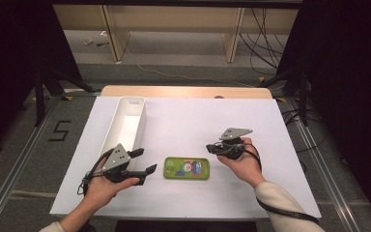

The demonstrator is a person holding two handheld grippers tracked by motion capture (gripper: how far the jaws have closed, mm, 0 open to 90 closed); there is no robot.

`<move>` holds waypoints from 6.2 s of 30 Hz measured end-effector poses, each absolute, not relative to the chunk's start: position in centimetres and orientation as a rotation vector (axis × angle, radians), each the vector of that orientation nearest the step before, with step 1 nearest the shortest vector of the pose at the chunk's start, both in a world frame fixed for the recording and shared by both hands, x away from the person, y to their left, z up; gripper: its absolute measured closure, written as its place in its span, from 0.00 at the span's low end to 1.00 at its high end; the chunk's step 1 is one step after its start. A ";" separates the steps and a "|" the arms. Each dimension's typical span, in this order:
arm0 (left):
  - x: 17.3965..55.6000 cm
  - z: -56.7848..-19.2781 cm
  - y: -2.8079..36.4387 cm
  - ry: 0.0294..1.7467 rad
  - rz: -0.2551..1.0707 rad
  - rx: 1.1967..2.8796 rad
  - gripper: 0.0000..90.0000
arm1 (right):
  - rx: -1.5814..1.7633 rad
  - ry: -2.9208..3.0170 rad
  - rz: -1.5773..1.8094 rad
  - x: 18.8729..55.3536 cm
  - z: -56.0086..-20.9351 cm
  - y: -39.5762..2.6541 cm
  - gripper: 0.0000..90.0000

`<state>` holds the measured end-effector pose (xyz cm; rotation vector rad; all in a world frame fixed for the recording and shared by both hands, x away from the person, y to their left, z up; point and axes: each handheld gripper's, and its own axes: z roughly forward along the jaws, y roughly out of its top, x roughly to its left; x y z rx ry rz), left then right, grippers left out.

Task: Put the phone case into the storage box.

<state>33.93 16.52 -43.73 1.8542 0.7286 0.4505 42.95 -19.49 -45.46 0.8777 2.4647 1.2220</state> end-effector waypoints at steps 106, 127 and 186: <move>33.8 -43.6 16.9 0.752 0.462 1.859 0.09 | 0.622 2.992 0.966 35.4 -47.4 -12.1 1.00; 33.8 -43.6 16.9 0.754 0.462 1.862 0.10 | 0.611 3.024 1.061 34.6 -48.0 -10.9 0.99; 34.0 -43.6 15.6 0.756 0.444 1.897 0.00 | 0.748 2.373 1.500 36.6 -43.1 -20.3 0.02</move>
